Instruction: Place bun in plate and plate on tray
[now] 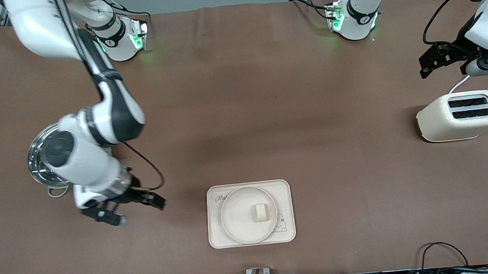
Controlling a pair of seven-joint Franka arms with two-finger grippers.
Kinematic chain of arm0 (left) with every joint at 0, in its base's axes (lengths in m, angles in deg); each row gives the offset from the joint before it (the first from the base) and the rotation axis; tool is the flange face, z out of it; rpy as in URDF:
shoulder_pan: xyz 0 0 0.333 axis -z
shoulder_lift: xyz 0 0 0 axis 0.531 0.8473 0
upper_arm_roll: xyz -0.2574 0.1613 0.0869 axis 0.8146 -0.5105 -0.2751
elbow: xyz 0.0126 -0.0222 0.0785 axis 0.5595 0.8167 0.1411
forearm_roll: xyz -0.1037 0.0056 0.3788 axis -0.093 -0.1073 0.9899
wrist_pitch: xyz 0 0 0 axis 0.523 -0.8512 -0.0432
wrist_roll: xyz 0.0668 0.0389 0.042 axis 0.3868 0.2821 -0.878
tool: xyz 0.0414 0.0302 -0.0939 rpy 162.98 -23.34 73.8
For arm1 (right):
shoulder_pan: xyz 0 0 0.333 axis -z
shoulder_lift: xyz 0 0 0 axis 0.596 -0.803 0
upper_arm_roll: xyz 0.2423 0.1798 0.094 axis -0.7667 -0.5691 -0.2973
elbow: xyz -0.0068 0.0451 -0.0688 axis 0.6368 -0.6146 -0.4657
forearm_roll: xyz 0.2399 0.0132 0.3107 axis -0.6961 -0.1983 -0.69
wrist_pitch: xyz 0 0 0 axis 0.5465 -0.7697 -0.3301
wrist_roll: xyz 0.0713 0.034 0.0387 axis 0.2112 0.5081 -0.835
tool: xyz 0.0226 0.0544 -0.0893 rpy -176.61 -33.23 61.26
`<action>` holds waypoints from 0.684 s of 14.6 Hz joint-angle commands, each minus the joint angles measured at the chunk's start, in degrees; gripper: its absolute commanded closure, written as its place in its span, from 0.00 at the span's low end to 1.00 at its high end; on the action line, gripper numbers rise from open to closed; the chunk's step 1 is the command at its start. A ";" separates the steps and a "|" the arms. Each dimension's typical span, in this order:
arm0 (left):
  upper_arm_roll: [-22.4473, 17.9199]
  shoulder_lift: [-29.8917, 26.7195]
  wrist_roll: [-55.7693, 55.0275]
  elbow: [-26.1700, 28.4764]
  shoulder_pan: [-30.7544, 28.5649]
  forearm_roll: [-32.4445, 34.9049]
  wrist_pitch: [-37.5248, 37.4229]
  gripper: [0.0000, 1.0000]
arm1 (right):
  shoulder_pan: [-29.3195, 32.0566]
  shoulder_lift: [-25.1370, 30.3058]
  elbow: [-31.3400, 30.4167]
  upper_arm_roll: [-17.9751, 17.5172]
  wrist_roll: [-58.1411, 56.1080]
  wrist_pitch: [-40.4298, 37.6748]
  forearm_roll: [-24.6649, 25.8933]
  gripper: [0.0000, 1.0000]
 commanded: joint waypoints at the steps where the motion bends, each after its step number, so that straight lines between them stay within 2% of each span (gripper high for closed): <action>1: 0.07 -0.58 1.12 -0.40 -0.17 -0.90 -0.67 0.00 | 4.88 13.97 -13.26 -1.22 -9.40 -2.25 0.60 0.00; 4: 0.07 -0.58 1.12 -0.49 -0.17 -0.99 -0.67 0.00 | 10.41 22.33 -14.61 -0.78 -14.86 -13.66 0.60 0.00; 6: 0.16 -0.67 1.12 -0.58 -0.17 -0.90 -0.67 0.00 | 12.18 26.29 -14.87 -0.70 -16.11 -18.07 0.95 0.00; 8: 0.16 -0.67 1.12 -0.93 -0.17 -0.90 -0.67 0.00 | 12.36 29.98 -14.87 -0.78 -16.64 -22.03 6.03 0.00; 10: 0.16 -0.67 0.59 -1.01 0.01 -0.81 -0.76 0.00 | 12.28 33.15 -15.13 -0.78 -16.73 -25.81 8.25 0.00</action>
